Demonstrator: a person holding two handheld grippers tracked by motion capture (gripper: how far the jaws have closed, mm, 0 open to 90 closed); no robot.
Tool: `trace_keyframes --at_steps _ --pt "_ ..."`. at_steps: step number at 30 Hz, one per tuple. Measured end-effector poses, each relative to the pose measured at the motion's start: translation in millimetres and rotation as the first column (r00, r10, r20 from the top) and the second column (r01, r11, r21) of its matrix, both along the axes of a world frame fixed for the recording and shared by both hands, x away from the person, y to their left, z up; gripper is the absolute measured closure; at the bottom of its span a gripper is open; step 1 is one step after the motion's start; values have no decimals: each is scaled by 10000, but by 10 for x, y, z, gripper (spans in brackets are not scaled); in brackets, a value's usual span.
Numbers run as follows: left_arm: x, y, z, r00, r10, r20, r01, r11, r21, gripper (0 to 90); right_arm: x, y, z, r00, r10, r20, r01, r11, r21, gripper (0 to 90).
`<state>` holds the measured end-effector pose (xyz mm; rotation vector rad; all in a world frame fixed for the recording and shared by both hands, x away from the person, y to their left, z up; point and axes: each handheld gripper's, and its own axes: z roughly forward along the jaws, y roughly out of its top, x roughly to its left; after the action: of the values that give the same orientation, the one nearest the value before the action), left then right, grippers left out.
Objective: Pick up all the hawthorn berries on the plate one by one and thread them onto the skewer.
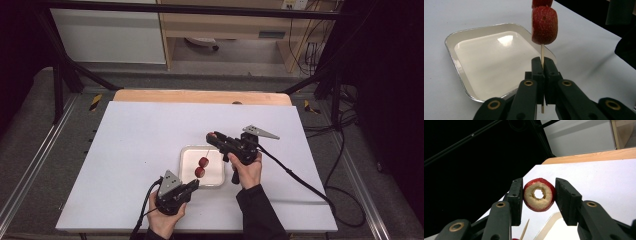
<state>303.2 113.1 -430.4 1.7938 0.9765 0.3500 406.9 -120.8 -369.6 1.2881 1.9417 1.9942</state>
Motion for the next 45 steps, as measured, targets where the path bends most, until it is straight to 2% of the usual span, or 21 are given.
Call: trace_keyframes --at_steps 12,22,31,36,42,45 --pt "16 22 3 9998 180 -68 -180 9998 -82 886 -32 37 -42 9999 65 110 -64 10000 -19 599" --pt "22 16 -7 9998 153 -110 -154 9999 -54 886 -31 44 -48 10000 66 58 -66 10000 69 599" --pt "29 31 3 9996 267 -127 -269 9995 -171 886 -40 69 -85 9999 155 -1 -155 9999 -66 599" --pt "39 10 -10 9990 302 -334 -312 9991 -300 886 -72 104 -127 9997 229 -48 -230 9996 -134 599" --pt "48 14 -11 9985 460 -309 -471 9982 -378 886 -123 154 -189 9993 362 -47 -363 9992 -186 600" --pt "62 13 -15 9983 458 -372 -469 9985 -276 887 -148 178 -223 9985 514 -169 -517 9984 -212 600"
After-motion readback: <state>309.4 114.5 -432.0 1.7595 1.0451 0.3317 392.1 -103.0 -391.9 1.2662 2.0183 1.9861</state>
